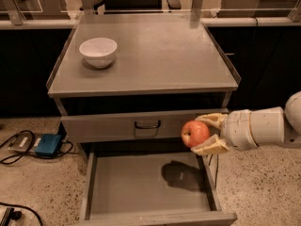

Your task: Pick apple from middle drawer and place on counter

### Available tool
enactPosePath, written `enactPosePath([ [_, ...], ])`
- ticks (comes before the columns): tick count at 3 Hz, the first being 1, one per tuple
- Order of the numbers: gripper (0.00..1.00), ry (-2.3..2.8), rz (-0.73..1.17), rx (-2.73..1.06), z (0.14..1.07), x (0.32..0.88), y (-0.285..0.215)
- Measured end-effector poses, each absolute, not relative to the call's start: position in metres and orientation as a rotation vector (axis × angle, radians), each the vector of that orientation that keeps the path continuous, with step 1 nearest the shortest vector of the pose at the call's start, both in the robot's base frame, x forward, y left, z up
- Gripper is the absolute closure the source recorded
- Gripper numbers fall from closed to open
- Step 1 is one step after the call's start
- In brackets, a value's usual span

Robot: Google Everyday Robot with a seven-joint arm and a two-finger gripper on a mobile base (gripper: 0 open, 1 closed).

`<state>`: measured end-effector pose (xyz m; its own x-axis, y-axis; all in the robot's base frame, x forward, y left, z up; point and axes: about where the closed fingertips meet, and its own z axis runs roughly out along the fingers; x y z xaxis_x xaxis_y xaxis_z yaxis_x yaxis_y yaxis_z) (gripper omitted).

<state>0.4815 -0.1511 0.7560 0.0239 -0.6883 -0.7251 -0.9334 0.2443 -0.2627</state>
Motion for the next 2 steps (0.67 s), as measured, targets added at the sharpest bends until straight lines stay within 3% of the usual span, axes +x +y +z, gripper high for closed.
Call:
enactPosePath([
  [2, 1.0, 1.693, 0.372, -1.528, 0.772, 0.494, -0.147],
])
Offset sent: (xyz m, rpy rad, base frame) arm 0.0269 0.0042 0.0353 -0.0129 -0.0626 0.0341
